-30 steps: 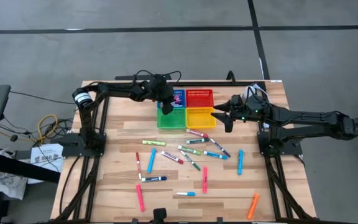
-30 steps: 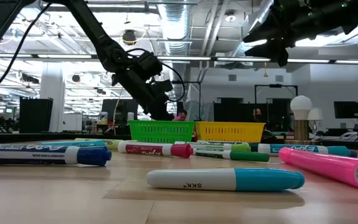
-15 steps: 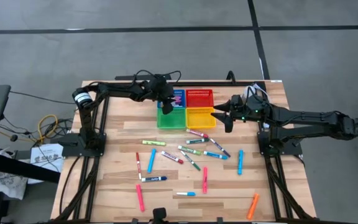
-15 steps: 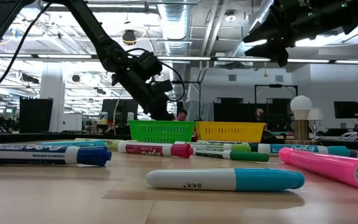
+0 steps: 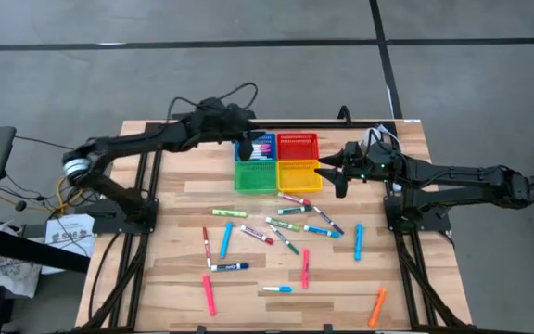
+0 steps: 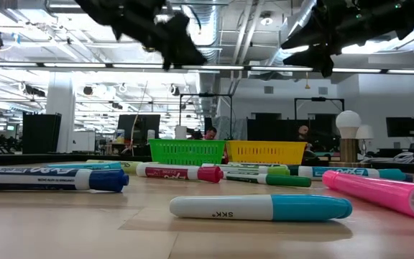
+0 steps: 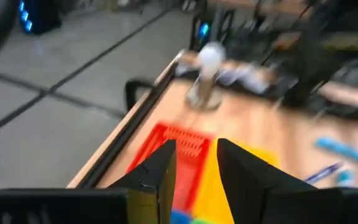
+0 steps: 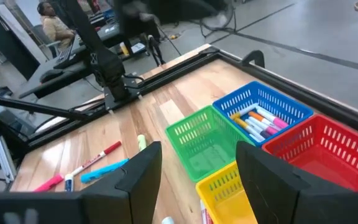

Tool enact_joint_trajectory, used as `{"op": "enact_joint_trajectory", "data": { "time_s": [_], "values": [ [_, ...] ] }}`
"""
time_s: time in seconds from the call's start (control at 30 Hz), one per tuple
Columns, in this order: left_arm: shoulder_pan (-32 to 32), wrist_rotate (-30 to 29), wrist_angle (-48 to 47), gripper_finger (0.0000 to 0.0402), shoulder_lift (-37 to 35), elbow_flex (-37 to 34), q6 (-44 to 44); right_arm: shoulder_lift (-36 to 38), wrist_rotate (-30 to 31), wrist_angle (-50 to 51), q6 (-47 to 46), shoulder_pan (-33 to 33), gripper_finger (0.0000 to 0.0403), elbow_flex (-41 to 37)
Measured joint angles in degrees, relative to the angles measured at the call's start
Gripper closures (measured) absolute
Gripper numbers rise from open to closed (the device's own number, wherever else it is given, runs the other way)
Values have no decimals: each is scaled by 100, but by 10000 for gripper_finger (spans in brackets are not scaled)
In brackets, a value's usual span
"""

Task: Pick & Place Markers
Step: Put the small light blue marker into the blue bin

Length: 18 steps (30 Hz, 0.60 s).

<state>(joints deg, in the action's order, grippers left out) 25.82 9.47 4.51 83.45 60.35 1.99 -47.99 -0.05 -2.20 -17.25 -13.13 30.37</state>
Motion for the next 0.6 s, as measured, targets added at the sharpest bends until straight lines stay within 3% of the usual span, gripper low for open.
{"op": "enact_joint_trajectory", "data": {
  "time_s": [0.2, 0.6],
  "values": [
    [-619, 4, -23, 286, -1078, -553, -480, 0, -2, 0, -631, -1, 205, 0],
    [-2055, 5, -13, 284, -2517, -1936, -1504, 0, -15, -6, -676, 40, 205, 0]
  ]
}}
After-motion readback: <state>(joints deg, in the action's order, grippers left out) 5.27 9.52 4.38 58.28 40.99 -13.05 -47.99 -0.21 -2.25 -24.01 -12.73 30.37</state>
